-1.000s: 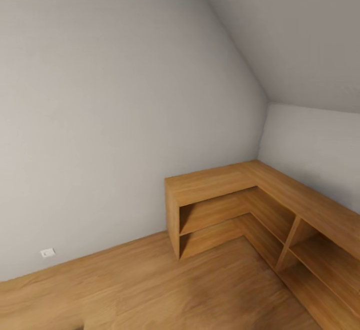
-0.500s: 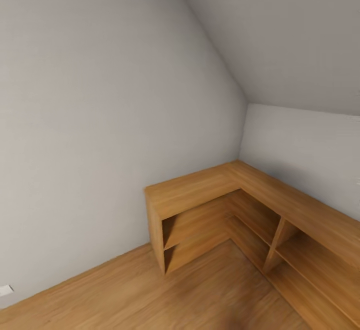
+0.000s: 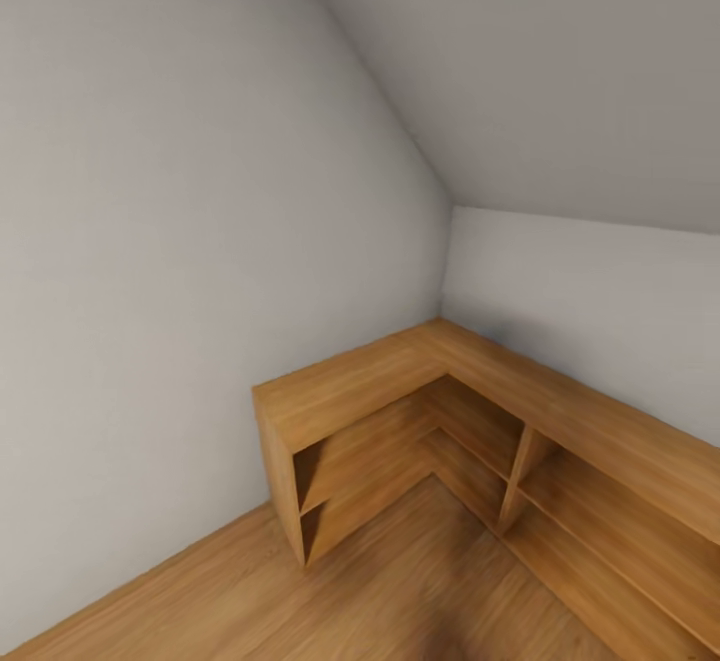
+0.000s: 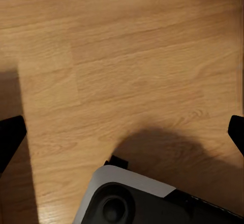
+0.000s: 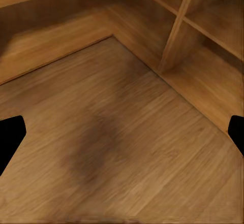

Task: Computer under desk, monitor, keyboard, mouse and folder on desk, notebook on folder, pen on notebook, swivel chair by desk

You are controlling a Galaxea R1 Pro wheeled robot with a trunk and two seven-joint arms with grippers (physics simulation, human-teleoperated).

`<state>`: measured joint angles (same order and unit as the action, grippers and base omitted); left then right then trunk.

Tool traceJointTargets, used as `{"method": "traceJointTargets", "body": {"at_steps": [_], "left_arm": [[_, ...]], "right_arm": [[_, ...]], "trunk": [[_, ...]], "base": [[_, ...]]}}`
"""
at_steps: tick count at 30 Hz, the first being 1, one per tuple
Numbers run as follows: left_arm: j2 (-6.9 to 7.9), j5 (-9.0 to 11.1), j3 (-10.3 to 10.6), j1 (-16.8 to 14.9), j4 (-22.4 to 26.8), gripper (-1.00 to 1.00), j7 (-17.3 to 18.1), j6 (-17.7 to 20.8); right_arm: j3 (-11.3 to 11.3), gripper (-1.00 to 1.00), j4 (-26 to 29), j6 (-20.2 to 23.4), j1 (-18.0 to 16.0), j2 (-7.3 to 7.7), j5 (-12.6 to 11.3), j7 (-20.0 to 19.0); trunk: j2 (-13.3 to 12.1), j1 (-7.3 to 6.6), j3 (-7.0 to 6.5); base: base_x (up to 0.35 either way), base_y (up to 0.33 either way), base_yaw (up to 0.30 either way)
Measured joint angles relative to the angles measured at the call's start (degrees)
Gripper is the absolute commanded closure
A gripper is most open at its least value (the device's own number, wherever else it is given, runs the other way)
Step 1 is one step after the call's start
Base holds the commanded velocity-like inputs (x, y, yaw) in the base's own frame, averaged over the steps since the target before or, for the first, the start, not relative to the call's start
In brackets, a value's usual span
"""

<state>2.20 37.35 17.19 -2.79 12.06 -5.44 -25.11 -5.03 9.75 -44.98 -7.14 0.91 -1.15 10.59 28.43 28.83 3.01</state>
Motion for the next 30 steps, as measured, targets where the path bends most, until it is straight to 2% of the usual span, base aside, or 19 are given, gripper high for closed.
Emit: {"method": "traceJointTargets", "body": {"at_steps": [21,30], "left_arm": [[-0.96,0.14,-0.01,0.0,-0.1,-1.0,-0.02,-0.69],[-0.95,0.33,-0.16,0.0,-0.1,-1.0,-0.01,-0.71]], "right_arm": [[-0.11,-1.0,-1.96,0.0,0.0,0.0,0.03,-0.01],[-0.11,-1.0,-1.97,0.01,0.0,-0.02,0.03,-0.01]], "trunk": [[0.0,0.0,0.0],[0.01,-0.03,0.0]], "base": [[0.003,0.001,-0.266],[0.263,0.116,-0.266]]}}
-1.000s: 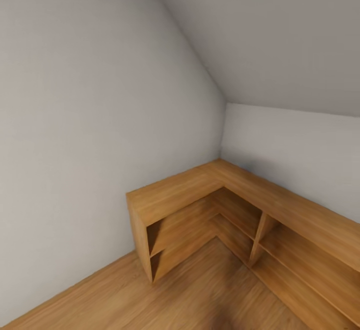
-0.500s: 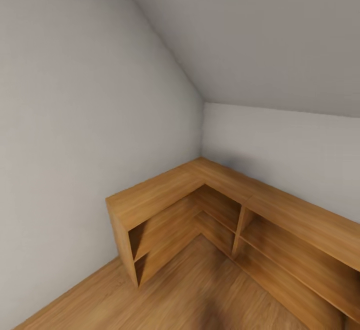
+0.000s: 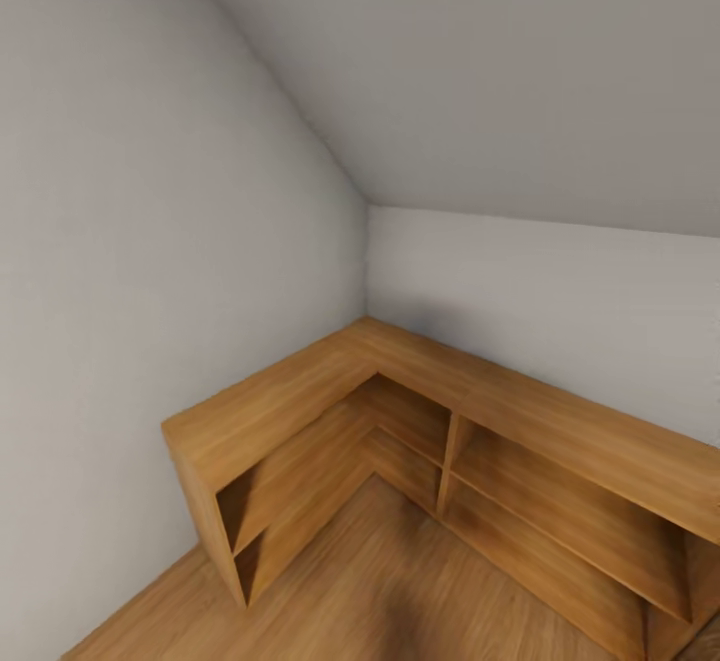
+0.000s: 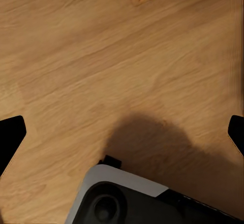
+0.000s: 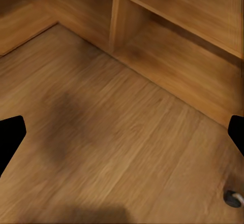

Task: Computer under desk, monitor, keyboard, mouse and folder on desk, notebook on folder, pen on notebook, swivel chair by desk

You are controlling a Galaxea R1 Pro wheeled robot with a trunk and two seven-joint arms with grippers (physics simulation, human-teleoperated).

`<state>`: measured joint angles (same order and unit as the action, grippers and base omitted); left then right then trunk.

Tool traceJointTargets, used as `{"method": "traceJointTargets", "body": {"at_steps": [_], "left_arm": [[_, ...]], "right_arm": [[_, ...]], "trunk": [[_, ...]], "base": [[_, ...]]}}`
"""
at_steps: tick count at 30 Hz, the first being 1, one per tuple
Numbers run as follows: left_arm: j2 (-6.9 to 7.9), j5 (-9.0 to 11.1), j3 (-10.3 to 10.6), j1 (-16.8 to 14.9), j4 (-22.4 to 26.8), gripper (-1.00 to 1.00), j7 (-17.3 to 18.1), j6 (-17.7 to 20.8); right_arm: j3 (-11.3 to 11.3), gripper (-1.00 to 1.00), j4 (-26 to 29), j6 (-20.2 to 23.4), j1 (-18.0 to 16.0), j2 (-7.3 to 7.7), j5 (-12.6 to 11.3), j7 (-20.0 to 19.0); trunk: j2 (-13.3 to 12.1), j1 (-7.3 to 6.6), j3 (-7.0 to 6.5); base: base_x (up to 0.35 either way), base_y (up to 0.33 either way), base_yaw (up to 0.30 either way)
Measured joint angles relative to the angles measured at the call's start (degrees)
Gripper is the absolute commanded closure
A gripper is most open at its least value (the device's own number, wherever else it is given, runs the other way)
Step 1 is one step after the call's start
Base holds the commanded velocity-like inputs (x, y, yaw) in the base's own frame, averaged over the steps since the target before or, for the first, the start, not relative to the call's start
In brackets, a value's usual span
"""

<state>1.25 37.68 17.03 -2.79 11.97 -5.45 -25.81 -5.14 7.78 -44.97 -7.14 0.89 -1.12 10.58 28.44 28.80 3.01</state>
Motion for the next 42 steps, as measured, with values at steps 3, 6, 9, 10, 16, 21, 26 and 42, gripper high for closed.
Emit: {"method": "traceJointTargets", "body": {"at_steps": [3,6,9,10,16,21,26,42], "left_arm": [[-0.04,0.0,-0.01,0.0,0.0,-1.0,0.0,0.0],[-0.05,-0.03,0.03,0.0,0.0,-1.0,0.0,-0.01],[-0.11,-0.2,0.1,0.0,0.0,-1.0,-0.01,-0.06],[-0.12,-0.25,0.12,0.0,0.0,-1.0,-0.01,-0.07],[-0.21,-0.36,0.14,0.0,0.0,-1.0,0.0,-0.12],[-0.23,-0.35,0.19,0.0,0.0,-1.0,-0.04,-0.1],[-0.29,-0.35,0.22,0.0,0.0,-1.0,-0.01,-0.09],[-0.75,-0.39,0.15,0.0,0.0,-1.0,-0.07,-0.08]], "right_arm": [[0.0,-1.0,0.0,0.0,0.0,0.03,0.0,0.0],[0.02,-1.0,0.0,0.0,0.0,0.05,0.0,0.0],[0.07,-1.0,0.0,0.01,0.0,0.06,0.0,0.0],[0.08,-1.0,0.0,0.01,0.0,0.06,0.0,0.0],[0.08,-1.0,0.0,0.01,0.0,0.06,0.0,-0.01],[0.09,-1.0,0.0,0.0,0.0,0.06,0.0,-0.01],[0.09,-1.0,0.0,0.0,0.0,0.06,0.0,0.0],[0.08,-1.0,0.05,-0.01,0.0,0.1,0.0,0.01]], "trunk": [[0.0,0.0,0.0],[0.0,0.0,0.0],[0.0,0.0,0.0],[0.0,0.0,0.0],[0.0,0.01,0.0],[0.0,0.01,0.0],[0.0,0.01,0.0],[-0.01,0.03,0.0]], "base": [[0.285,0.21,-0.266],[0.275,0.227,-0.266],[0.27,0.235,-0.266],[0.269,0.236,-0.266],[0.268,0.237,-0.265],[0.267,0.238,-0.237],[0.188,0.158,-0.25],[0.011,0.008,-0.266]]}}
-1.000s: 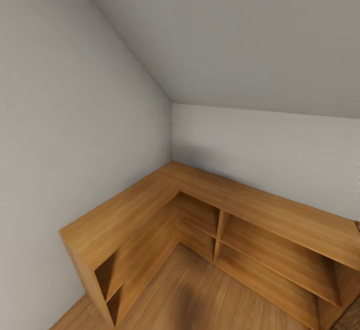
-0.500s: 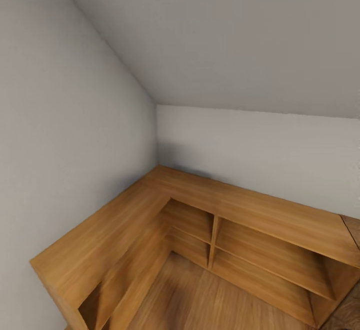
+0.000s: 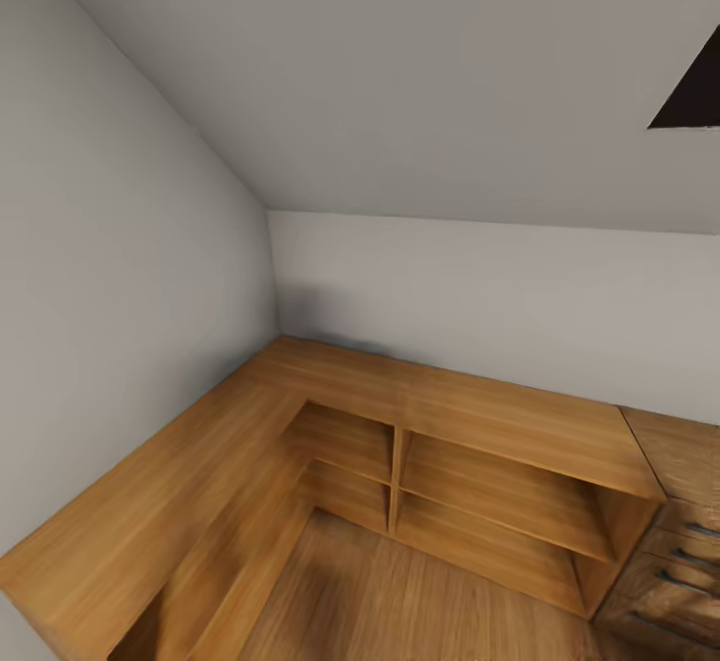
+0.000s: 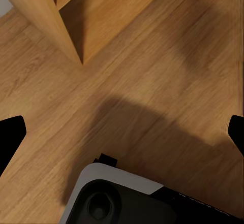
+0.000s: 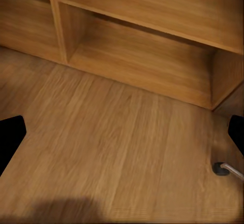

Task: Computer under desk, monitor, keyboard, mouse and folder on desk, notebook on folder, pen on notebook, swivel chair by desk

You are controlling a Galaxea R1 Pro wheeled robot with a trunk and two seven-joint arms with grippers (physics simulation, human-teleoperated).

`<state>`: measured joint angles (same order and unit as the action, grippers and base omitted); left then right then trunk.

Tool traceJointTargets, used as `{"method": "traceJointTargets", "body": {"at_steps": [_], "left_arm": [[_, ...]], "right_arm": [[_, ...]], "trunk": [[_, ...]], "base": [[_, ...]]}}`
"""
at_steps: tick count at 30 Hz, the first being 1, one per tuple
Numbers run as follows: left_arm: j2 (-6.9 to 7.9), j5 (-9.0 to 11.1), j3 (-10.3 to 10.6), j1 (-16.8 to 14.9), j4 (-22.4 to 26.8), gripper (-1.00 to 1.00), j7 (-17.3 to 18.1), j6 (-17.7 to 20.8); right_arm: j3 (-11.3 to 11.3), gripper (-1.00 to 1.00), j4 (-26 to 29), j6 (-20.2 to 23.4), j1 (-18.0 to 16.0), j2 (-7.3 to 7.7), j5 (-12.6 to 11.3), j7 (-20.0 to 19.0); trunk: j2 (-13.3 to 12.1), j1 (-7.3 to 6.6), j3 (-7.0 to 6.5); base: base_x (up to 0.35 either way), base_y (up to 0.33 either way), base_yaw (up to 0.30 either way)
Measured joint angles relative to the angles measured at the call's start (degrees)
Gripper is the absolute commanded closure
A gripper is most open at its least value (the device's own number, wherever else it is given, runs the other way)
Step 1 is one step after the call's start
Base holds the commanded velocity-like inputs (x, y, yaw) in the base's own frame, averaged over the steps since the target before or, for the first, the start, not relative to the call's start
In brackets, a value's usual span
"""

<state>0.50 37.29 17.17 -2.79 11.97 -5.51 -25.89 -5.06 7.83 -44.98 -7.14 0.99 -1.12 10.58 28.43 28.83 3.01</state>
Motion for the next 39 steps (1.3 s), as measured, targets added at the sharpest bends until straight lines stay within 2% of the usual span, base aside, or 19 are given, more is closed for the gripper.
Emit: {"method": "traceJointTargets", "body": {"at_steps": [5,15,22,39], "left_arm": [[0.0,-0.03,0.03,0.0,0.0,-1.0,-0.01,-0.08],[-0.09,-0.12,0.09,0.0,0.0,-1.0,0.06,-0.1],[-0.09,-0.13,0.09,0.0,0.0,-1.0,0.01,-0.09],[-0.08,-0.04,0.08,0.0,0.0,-1.0,0.01,-0.01]], "right_arm": [[0.0,-1.0,-0.03,0.01,0.0,-0.03,0.0,-0.01],[0.01,-1.0,-0.05,0.01,0.0,-0.04,-0.01,-0.01],[0.0,-1.0,-0.05,0.0,0.0,-0.04,0.0,0.0],[-0.09,-1.0,-0.05,0.0,0.0,-0.04,0.08,0.0]], "trunk": [[0.01,-0.02,0.0],[0.01,-0.03,0.09],[0.01,-0.02,0.28],[0.0,0.0,0.45]], "base": [[0.142,0.082,-0.271],[0.293,0.158,-0.27],[0.297,0.028,-0.263],[0.028,0.001,-0.273]]}}
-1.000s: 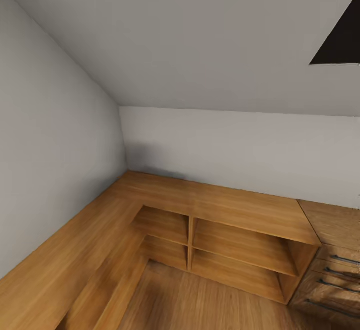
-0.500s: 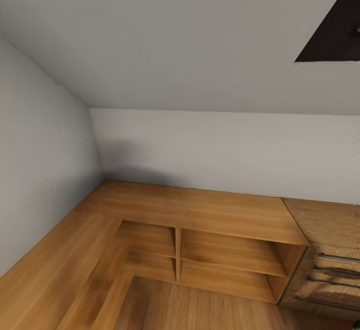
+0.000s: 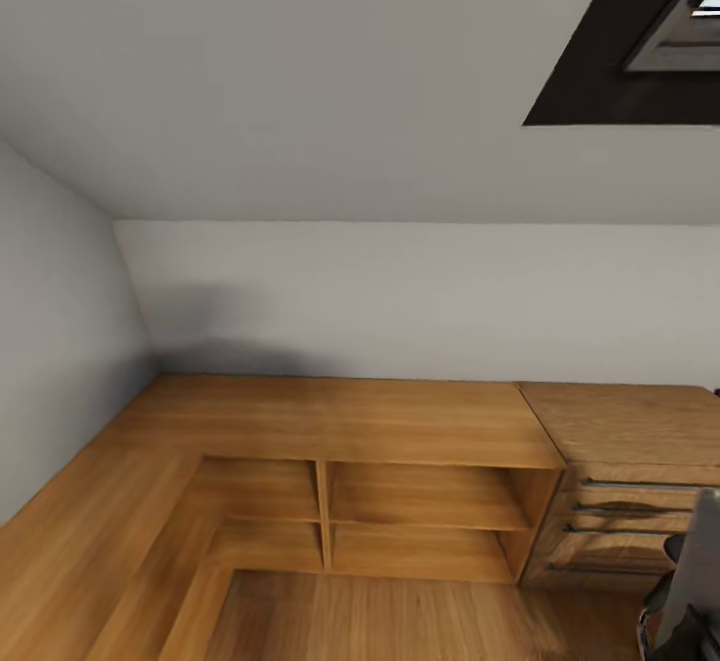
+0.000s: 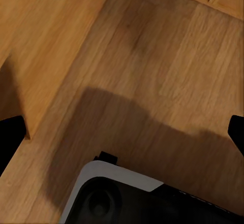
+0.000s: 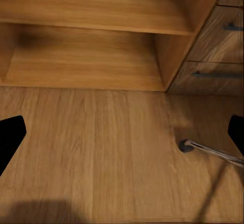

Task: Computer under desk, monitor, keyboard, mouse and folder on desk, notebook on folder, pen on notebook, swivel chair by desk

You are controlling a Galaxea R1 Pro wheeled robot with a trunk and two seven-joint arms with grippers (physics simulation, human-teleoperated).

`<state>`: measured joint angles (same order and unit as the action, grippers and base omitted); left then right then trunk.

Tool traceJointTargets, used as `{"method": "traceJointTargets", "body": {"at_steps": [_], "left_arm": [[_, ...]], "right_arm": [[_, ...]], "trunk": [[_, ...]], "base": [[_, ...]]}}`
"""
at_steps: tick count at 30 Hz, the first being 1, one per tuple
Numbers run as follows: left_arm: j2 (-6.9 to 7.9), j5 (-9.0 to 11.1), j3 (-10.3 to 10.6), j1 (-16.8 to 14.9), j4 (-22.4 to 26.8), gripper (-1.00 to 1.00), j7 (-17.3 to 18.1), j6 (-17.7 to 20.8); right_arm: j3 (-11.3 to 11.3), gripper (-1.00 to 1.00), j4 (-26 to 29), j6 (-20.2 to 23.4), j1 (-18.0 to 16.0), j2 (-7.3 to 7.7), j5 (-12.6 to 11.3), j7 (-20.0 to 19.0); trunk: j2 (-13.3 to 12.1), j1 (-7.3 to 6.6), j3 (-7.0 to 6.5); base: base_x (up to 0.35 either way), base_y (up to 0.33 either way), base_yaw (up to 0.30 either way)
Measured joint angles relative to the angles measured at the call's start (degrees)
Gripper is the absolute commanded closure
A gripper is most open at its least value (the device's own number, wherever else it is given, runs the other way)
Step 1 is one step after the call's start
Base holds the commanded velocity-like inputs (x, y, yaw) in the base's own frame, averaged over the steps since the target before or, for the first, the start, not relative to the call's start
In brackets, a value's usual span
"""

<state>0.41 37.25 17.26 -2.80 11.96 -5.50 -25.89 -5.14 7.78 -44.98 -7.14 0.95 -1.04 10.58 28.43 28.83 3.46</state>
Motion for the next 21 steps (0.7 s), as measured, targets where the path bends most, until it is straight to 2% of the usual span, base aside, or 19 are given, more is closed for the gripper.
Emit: {"method": "traceJointTargets", "body": {"at_steps": [7,21], "left_arm": [[0.0,0.0,0.0,0.0,0.0,-1.0,-0.01,0.01],[0.0,0.0,0.0,0.01,0.01,-1.0,-0.01,0.01]], "right_arm": [[0.02,-1.0,0.0,0.0,0.0,0.0,0.0,0.0],[0.03,-1.0,-0.01,0.0,0.0,0.0,-0.02,0.0]], "trunk": [[0.01,-0.01,0.0],[0.01,-0.03,0.3]], "base": [[0.058,0.0,-0.292],[0.291,0.0,-0.262]]}}
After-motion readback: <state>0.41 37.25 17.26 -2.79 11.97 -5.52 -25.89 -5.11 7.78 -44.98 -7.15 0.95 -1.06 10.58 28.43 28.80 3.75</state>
